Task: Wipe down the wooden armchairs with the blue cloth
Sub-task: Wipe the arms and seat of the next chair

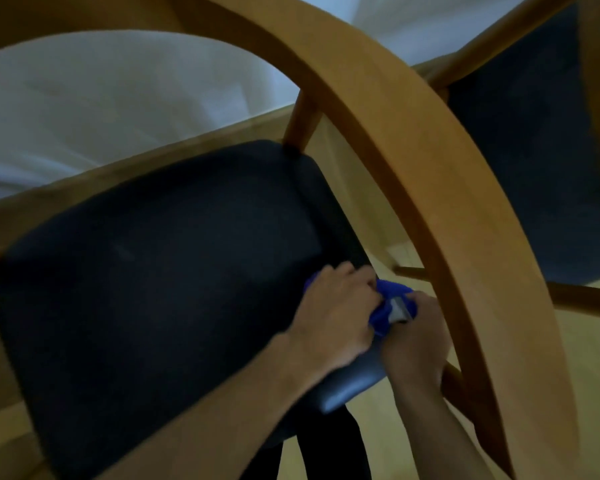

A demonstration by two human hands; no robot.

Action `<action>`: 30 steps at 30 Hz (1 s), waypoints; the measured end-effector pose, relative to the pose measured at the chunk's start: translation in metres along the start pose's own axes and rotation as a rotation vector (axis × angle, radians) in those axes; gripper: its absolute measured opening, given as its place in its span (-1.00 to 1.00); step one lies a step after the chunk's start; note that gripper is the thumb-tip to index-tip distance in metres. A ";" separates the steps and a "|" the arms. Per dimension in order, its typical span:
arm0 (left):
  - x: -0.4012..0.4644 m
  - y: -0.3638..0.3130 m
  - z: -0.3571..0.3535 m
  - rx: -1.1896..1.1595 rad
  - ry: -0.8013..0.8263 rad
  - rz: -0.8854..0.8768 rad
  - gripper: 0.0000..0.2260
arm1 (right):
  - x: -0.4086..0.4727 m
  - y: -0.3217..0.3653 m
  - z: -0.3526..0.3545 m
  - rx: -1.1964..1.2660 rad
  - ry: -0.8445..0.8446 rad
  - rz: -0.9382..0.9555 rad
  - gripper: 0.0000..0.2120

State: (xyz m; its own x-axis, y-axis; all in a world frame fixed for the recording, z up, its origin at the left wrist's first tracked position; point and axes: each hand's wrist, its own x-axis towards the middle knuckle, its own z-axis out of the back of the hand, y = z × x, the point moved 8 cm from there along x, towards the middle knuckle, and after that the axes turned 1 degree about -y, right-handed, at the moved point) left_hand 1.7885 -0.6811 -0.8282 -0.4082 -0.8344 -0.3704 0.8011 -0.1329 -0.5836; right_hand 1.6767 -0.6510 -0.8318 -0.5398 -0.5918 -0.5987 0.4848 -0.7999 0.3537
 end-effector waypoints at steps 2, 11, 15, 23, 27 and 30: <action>-0.015 0.001 -0.007 -0.094 -0.008 -0.013 -0.83 | -0.005 -0.001 0.003 0.009 -0.008 -0.023 -0.79; 0.033 0.139 0.150 -0.068 -0.420 0.169 -0.64 | 0.013 0.189 -0.072 0.079 0.047 0.516 -0.74; 0.034 0.135 0.132 0.075 -0.291 0.179 -0.74 | 0.011 0.188 -0.070 -0.035 0.017 0.626 -0.86; -0.050 0.086 0.060 -0.083 -0.195 0.181 -0.68 | -0.021 0.096 -0.053 -0.478 0.253 0.665 -0.61; -0.029 0.139 0.131 -0.127 -0.485 0.241 -0.66 | -0.041 0.165 -0.058 -0.292 0.191 0.893 -0.53; 0.009 0.187 0.176 -0.015 -0.523 0.279 -0.57 | -0.045 0.219 -0.081 -0.322 0.038 1.080 -0.54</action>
State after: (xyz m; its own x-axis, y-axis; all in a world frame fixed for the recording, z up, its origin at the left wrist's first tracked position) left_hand 2.0118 -0.8077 -0.8137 0.0901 -0.9900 -0.1082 0.8393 0.1339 -0.5270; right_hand 1.8630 -0.7915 -0.7851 0.2888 -0.9505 -0.1146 0.8431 0.1958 0.5008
